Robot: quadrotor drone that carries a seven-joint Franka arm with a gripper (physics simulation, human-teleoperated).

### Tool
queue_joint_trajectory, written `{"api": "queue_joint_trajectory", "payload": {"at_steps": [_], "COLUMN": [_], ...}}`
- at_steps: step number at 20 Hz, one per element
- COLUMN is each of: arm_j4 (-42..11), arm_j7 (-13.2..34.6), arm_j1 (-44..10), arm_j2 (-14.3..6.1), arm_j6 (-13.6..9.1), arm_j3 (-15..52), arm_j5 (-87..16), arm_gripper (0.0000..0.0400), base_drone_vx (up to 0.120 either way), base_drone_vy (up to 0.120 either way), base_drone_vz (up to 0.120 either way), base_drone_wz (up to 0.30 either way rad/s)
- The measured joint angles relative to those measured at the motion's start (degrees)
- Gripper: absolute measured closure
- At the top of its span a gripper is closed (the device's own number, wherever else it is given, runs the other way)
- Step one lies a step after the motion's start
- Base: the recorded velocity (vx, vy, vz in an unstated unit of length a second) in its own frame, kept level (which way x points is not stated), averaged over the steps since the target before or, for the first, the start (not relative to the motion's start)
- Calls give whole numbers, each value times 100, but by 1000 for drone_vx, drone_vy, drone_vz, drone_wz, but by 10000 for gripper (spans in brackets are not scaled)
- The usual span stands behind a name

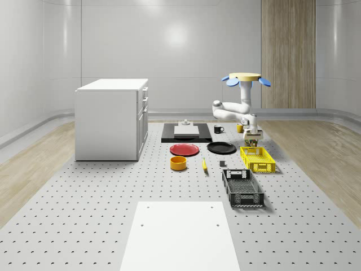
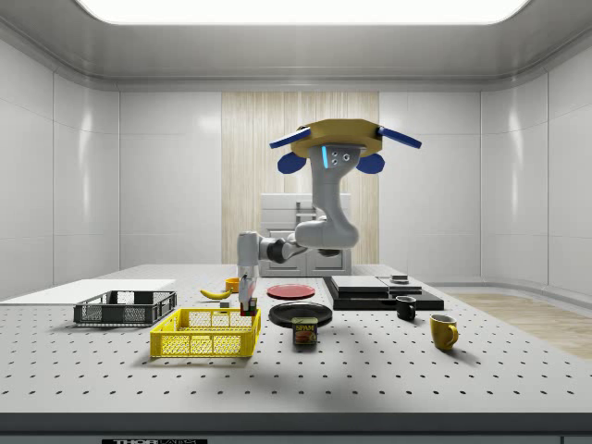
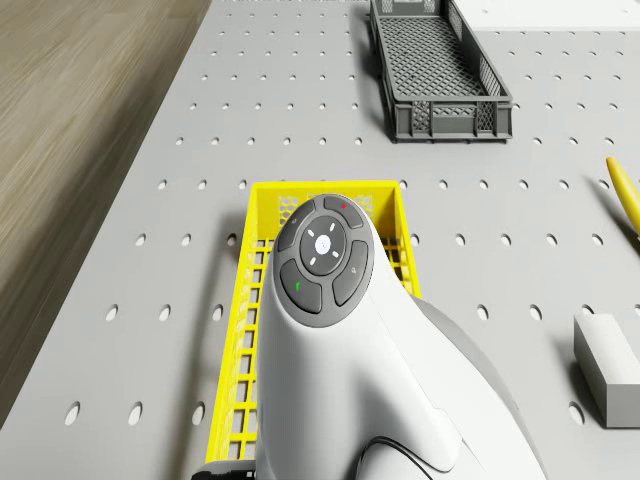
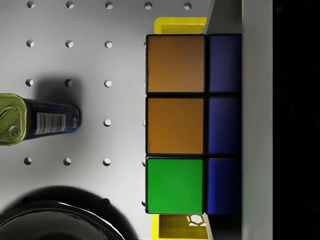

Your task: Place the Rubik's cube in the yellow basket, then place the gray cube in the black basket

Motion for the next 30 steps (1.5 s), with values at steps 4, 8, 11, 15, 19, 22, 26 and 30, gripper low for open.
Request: {"api": "queue_joint_trajectory", "payload": {"at_steps": [4,8,11,15,19,22,26,30], "arm_j4": [0,0,1,1,15,60,154,252], "arm_j7": [1,2,3,4,-8,-25,-54,-61], "arm_j1": [-1,-3,-4,-5,-15,-46,-106,-165], "arm_j2": [-5,-10,-14,-18,-25,-31,-26,0], "arm_j6": [5,10,13,17,45,116,234,328], "arm_j3": [1,1,2,2,-62,-251,-581,-869], "arm_j5": [2,4,6,7,-51,-226,-536,-810], "arm_gripper": [112,112,112,112,113,113,114,113], "base_drone_vx": [120,120,53,0,0,0,0,0], "base_drone_vy": [0,0,0,0,0,0,0,0], "base_drone_vz": [0,0,-53,-120,-10,0,0,0], "base_drone_wz": [0,0,0,0,0,0,0,0]}}
